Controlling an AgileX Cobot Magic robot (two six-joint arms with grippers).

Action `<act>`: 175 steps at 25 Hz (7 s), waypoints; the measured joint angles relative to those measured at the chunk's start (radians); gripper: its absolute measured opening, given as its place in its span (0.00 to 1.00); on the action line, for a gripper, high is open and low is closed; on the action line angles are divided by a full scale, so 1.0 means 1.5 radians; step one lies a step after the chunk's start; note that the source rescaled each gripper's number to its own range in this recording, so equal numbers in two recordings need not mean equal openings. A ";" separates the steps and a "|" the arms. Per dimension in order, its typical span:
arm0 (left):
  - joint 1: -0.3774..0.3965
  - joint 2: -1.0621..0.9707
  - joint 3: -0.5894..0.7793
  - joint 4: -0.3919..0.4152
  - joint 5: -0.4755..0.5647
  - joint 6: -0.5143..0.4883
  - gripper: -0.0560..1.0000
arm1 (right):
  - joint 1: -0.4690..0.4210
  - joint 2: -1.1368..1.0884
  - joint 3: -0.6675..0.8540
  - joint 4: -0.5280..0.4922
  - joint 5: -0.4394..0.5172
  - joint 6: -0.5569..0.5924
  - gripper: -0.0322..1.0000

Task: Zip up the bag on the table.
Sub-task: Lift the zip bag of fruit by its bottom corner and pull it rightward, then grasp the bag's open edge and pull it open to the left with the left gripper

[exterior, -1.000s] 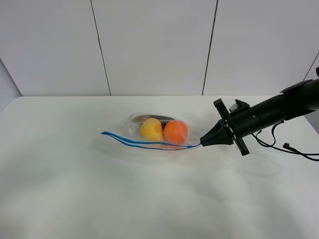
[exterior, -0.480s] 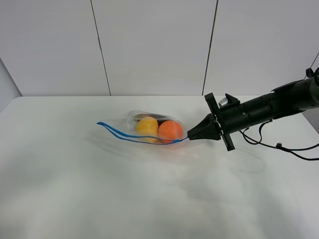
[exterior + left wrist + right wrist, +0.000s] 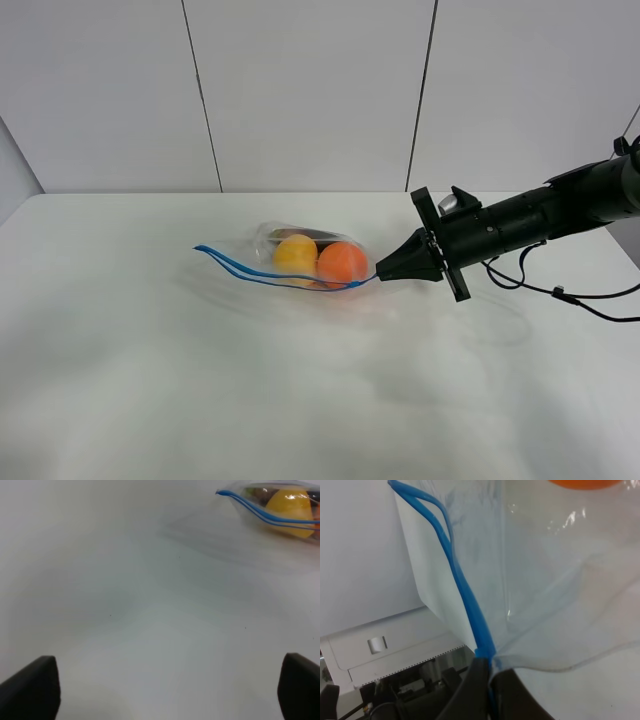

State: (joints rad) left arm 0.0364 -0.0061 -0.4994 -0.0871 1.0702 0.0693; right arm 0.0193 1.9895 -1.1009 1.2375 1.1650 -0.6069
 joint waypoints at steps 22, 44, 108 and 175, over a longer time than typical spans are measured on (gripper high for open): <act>0.000 0.625 -0.317 -0.032 -0.220 0.776 1.00 | 0.000 0.000 0.000 0.001 0.000 -0.005 0.03; -0.287 0.958 -0.317 -0.602 -0.367 1.145 1.00 | 0.000 0.000 0.000 0.019 -0.010 -0.005 0.03; -0.523 1.251 -0.368 -0.643 -0.726 1.136 0.36 | 0.000 0.000 0.000 0.021 -0.015 -0.005 0.03; -0.364 1.261 -0.314 -0.642 -0.842 1.196 0.05 | 0.000 0.000 0.000 0.036 -0.026 -0.005 0.03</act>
State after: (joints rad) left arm -0.5102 1.8853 -0.9705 -1.0499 -0.1926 1.8632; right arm 0.0193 1.9895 -1.1009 1.2914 1.1261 -0.6137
